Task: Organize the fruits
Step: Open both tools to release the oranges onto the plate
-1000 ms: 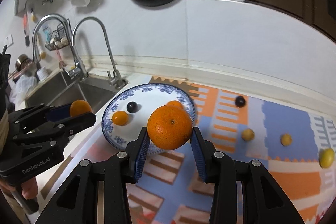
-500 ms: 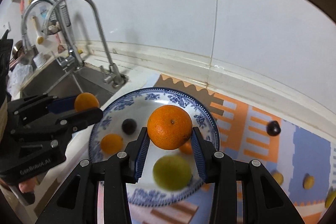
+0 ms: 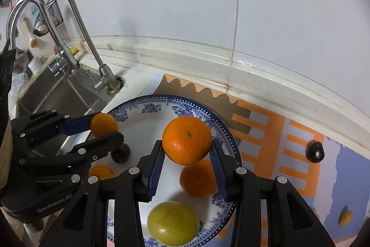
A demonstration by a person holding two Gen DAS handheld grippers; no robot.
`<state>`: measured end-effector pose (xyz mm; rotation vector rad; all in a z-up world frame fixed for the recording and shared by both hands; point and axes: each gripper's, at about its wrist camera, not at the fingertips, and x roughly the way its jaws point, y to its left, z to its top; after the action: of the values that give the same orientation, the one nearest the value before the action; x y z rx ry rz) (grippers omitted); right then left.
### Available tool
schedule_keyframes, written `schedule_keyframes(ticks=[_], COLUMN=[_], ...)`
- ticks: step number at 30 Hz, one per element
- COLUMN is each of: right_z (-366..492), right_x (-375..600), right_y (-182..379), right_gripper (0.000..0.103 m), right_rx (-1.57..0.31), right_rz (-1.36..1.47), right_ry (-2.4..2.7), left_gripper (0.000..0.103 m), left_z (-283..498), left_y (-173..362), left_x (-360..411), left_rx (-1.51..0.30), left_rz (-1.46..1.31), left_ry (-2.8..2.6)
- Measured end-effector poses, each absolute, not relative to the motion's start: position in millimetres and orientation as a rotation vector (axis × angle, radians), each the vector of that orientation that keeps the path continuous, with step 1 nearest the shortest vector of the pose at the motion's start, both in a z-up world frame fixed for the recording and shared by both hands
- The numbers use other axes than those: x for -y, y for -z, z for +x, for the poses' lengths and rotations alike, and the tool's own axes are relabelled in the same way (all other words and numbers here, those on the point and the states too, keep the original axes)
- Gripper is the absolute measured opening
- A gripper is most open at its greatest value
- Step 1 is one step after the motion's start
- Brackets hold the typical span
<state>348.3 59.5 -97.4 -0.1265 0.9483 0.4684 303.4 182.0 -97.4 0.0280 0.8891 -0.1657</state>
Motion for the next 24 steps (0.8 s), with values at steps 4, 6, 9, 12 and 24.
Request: schedule_keyframes(ticks=[4, 6, 9, 12, 24], right_z=[348.8, 344.9, 335.9, 324.6, 244.7], right_x=[-58.4, -55.8, -49.6, -43.1, 9.6], right_y=[96.7, 93.5, 84.4, 74.8, 35.2], right_gripper=[0.042, 0.049, 0.055, 0.055, 0.055], right_rx=[-0.954, -0.939, -0.896, -0.867, -0.735], right_rz=[-0.116, -0.113, -0.107, -0.111, -0.053], right_ry=[-0.486, -0.484, -0.485, -0.482, -0.388], left_gripper=[0.048, 0.049, 0.049, 0.049, 0.059], left_z=[296.8, 291.0, 281.3, 269.2, 205.0], left_y=[88.9, 83.5, 74.8, 65.2, 18.3], left_x=[-180.7, -179.9, -176.2, -173.4, -132.5], left_rx=[-0.861, -0.848, -0.834, -0.813, -0.681], left_rz=[0.031, 0.029, 0.044, 0.052, 0.063], left_ry=[0.166, 0.166, 0.15, 0.132, 0.158])
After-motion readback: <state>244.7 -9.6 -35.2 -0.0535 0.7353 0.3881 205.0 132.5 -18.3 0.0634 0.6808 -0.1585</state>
